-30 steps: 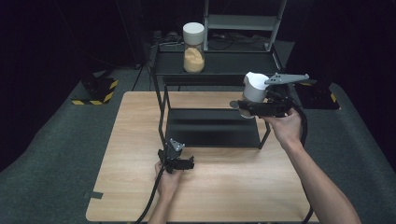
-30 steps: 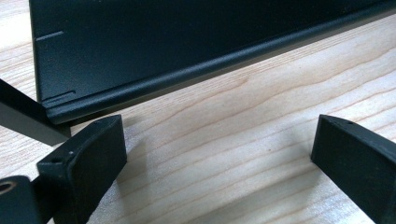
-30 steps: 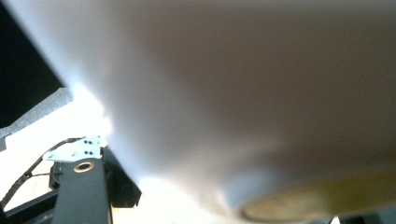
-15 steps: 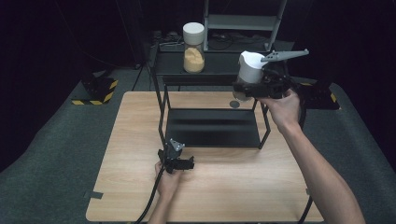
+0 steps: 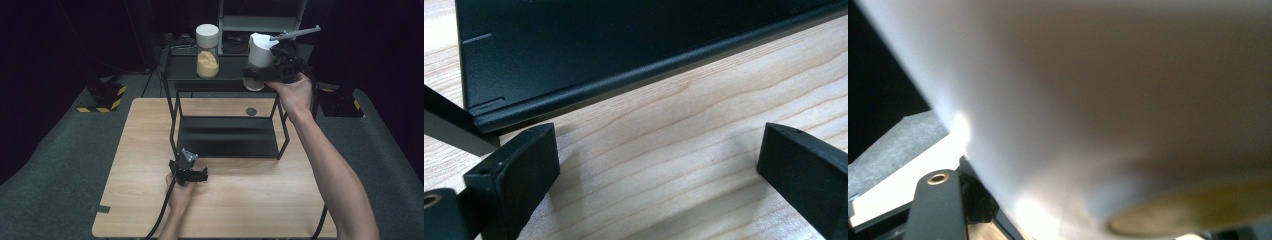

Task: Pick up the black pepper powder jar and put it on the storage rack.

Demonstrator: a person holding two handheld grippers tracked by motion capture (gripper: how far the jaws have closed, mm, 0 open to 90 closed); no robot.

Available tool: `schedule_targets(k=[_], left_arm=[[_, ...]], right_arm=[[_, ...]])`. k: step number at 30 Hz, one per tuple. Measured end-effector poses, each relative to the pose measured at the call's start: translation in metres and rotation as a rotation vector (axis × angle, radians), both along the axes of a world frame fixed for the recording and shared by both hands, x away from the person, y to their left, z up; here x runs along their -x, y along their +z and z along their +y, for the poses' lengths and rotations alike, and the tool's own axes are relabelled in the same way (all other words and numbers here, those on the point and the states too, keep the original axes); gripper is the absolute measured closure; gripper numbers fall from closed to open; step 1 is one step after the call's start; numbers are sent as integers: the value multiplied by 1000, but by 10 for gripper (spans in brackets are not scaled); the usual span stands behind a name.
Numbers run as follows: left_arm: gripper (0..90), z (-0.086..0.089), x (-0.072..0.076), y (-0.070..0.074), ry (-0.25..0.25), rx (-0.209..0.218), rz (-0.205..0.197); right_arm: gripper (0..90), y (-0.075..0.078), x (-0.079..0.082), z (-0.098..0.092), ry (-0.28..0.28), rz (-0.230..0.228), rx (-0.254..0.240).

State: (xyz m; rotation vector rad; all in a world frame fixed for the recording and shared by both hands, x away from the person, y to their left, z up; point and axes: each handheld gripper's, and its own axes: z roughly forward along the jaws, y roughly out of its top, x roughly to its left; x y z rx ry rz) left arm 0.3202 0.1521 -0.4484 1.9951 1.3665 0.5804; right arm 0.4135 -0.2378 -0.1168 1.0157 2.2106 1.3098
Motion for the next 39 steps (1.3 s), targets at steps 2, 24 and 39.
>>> schedule_targets(k=[2,24,39], left_arm=[[32,0,0,0,1,4,1],[33,0,0,-1,0,6,-2],[33,0,0,-1,0,6,-2]], right_arm=[[305,3,-6,7,-25,4,6],[305,8,-47,52,-206,49,62],[304,-2,-56,54,-214,55,65]])
